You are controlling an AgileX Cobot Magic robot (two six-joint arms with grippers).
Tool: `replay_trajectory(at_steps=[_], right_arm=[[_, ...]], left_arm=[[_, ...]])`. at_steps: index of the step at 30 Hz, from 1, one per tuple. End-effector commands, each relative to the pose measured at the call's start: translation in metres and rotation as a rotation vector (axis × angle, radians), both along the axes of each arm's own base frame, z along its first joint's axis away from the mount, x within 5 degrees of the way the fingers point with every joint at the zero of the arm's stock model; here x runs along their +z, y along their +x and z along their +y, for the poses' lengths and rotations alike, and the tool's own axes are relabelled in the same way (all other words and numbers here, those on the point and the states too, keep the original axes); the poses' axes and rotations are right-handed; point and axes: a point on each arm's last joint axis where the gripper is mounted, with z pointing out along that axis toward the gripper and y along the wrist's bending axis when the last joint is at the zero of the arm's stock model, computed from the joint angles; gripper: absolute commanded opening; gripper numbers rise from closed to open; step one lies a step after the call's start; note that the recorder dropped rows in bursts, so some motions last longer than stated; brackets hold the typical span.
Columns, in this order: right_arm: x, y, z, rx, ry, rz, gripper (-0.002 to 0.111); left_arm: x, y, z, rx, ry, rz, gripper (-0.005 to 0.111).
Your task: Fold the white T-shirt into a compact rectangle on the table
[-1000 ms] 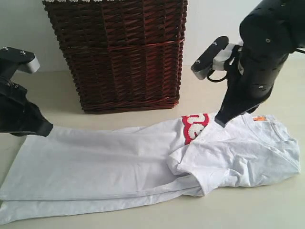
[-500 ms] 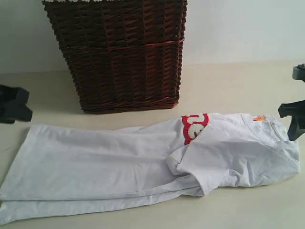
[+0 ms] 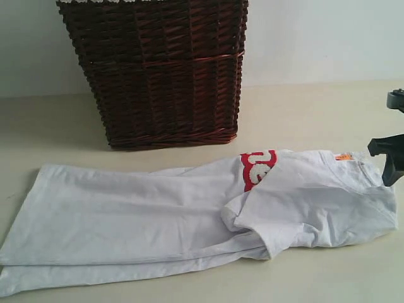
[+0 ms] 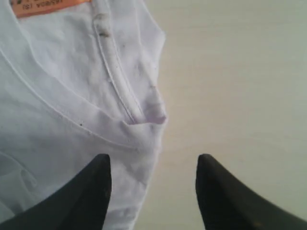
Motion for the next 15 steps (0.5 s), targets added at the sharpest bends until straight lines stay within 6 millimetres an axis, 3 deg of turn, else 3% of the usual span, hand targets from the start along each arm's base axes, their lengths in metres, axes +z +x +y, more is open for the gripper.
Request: replay_trajectory(at_steps=[1, 2, 5, 7, 11, 15], right_arm=[[-0.02, 0.001, 0.001, 0.03, 0.046, 0.085, 0.053], [-0.024, 0.006, -0.002, 0.037, 0.044, 0.112, 0.053], [-0.023, 0.014, -0.003, 0.036, 0.056, 0.123, 0.053], [-0.023, 0.015, -0.003, 0.042, 0.053, 0.112, 0.053], [-0.023, 0.017, -0.005, 0.044, 0.034, 0.085, 0.053], [-0.023, 0.018, -0.005, 0.041, 0.037, 0.083, 0.053]], left_arm=[[-0.008, -0.061, 0.005, -0.016, -0.087, -0.226, 0.0], [-0.008, -0.085, 0.008, -0.018, -0.09, -0.331, 0.0], [-0.003, -0.096, 0.011, 0.002, -0.038, -0.39, 0.0], [-0.006, -0.092, 0.011, 0.005, -0.04, -0.379, 0.0], [-0.032, -0.073, 0.01, 0.016, -0.022, -0.292, 0.0], [-0.034, -0.073, 0.009, 0.011, -0.029, -0.284, 0.0]])
